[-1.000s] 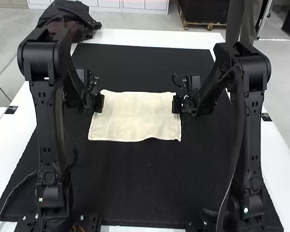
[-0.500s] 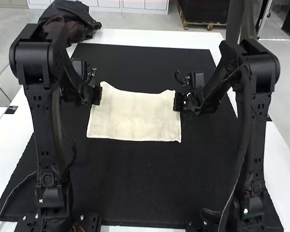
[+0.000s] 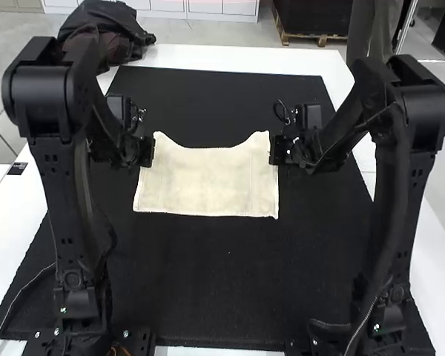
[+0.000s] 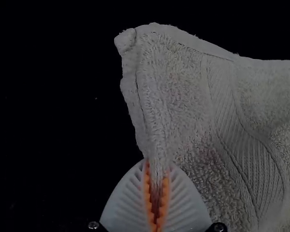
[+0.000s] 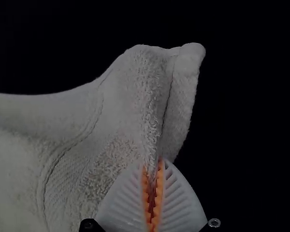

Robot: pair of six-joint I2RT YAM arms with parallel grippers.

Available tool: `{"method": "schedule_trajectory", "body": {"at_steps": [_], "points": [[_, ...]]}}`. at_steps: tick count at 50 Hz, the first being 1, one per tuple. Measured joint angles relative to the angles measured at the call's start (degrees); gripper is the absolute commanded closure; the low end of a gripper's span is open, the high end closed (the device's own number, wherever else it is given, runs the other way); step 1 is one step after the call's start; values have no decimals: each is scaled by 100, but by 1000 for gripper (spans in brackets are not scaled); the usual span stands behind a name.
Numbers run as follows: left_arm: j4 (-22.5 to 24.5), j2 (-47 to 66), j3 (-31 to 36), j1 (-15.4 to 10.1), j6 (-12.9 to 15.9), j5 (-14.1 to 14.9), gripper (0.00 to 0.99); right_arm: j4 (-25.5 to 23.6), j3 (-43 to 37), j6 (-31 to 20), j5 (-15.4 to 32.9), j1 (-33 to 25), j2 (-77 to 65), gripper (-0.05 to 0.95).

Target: Fold the towel.

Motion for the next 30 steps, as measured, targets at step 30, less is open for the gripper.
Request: {"method": "schedule_trajectory", "body": {"at_steps": [30], "points": [[-2, -1099, -942, 0, -197, 17, 970, -210, -855, 37, -173, 0, -839, 923]]}}
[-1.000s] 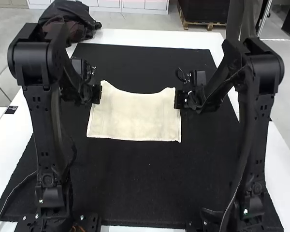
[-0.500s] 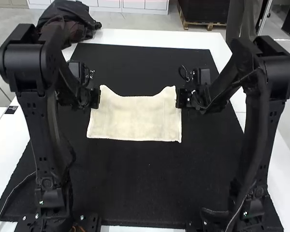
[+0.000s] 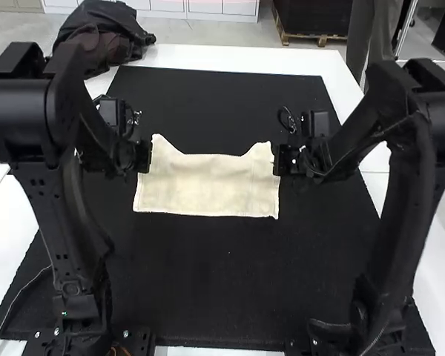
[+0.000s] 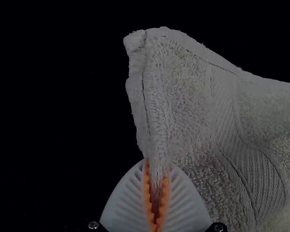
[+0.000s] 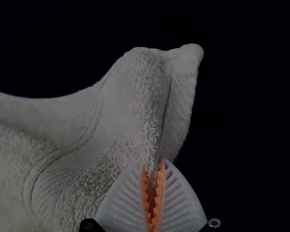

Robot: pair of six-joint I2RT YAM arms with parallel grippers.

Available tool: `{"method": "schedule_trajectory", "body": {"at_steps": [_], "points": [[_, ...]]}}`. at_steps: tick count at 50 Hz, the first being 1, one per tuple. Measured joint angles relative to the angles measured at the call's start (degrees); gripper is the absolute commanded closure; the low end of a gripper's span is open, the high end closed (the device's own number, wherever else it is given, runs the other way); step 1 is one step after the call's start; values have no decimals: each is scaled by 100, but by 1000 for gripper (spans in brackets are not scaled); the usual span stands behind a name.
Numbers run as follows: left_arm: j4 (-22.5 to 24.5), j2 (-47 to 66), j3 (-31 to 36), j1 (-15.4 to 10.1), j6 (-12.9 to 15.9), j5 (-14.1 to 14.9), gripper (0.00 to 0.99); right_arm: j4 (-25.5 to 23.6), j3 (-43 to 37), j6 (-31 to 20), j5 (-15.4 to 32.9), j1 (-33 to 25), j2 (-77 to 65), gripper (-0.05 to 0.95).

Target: Fold the towel.

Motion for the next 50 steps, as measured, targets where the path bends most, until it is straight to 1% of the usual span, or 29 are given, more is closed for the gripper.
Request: {"method": "schedule_trajectory", "body": {"at_steps": [11, 19, 27, 37, 50], "points": [[-190, -315, -44, 0, -166, 0, 970, -199, -205, 7, -87, -4, -452, 923], [-498, -457, -61, 28, -214, 24, 969, -422, -282, 17, -157, -11, -675, 923], [-540, -708, -245, 127, -232, 66, 970, -564, -470, 4, -254, -15, -896, 923], [-540, -999, -535, 295, -232, 199, 970, -682, -778, -4, -407, -83, -1191, 923], [-540, -1176, -839, 372, -162, 278, 970, -975, -935, -94, -636, -146, -1296, 923]]}}
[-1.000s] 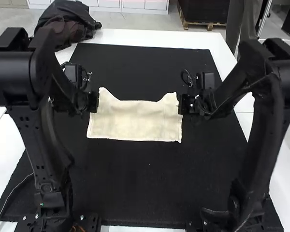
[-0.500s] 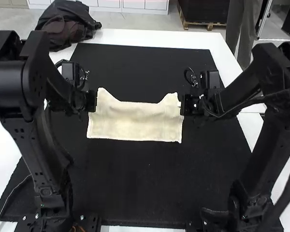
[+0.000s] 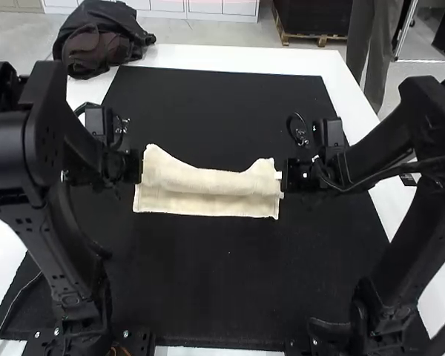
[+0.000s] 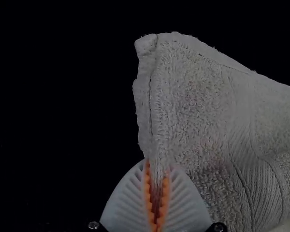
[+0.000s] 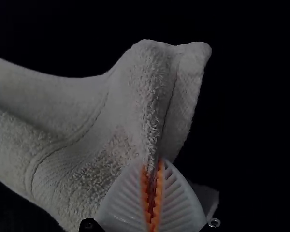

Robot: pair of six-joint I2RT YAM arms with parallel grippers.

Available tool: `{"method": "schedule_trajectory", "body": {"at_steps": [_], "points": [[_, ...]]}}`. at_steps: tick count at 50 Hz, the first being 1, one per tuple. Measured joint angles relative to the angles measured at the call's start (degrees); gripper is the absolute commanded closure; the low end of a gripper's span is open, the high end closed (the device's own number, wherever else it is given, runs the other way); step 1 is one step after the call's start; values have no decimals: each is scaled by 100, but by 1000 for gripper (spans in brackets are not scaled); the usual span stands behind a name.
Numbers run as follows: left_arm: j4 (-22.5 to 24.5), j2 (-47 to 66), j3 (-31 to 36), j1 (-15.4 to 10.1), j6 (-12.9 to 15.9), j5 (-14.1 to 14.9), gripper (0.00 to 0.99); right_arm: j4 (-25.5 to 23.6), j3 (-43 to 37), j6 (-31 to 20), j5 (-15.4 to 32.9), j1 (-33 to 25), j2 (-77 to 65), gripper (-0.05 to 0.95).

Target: Fold the towel.

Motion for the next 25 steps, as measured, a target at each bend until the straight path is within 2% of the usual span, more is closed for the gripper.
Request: {"method": "schedule_trajectory", "body": {"at_steps": [11, 25], "points": [[133, -39, -278, -2, 44, 26, 970, -35, -101, -83, -118, -92, 2, 923], [645, -39, -754, 0, 63, 26, 969, 17, -402, -323, -129, -94, 4, 920]]}}
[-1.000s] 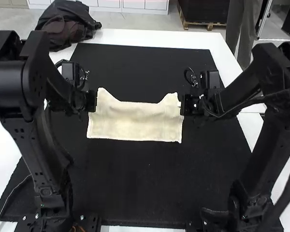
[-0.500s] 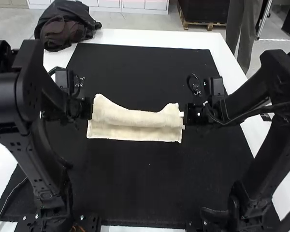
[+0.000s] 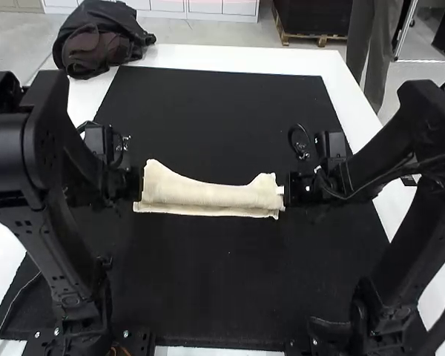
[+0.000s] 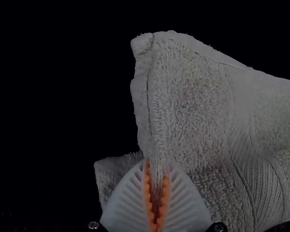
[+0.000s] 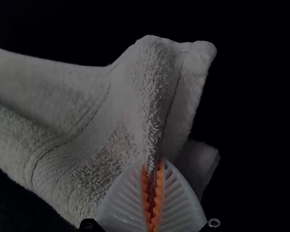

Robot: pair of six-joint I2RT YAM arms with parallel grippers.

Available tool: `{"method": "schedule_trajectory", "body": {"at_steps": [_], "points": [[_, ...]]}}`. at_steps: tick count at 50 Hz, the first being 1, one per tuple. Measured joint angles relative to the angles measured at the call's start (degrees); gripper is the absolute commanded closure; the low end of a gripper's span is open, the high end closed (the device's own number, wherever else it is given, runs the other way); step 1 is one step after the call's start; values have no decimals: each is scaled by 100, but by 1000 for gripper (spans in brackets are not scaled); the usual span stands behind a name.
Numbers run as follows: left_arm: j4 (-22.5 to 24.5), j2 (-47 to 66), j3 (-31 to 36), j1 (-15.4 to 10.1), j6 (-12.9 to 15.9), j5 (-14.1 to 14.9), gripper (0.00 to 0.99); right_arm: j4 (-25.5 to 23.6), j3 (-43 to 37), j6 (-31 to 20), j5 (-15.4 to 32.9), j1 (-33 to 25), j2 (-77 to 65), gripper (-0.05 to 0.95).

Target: Fold the towel.

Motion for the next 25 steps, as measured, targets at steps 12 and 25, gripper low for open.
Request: {"method": "schedule_trajectory", "body": {"at_steps": [12, 25], "points": [[595, 0, -358, 11, 13, -20, 636, 415, -164, -282, 118, -13, 415, 390], [1117, 0, -664, 83, 173, -214, 38, 509, -179, -426, 426, -74, 560, 43]]}}
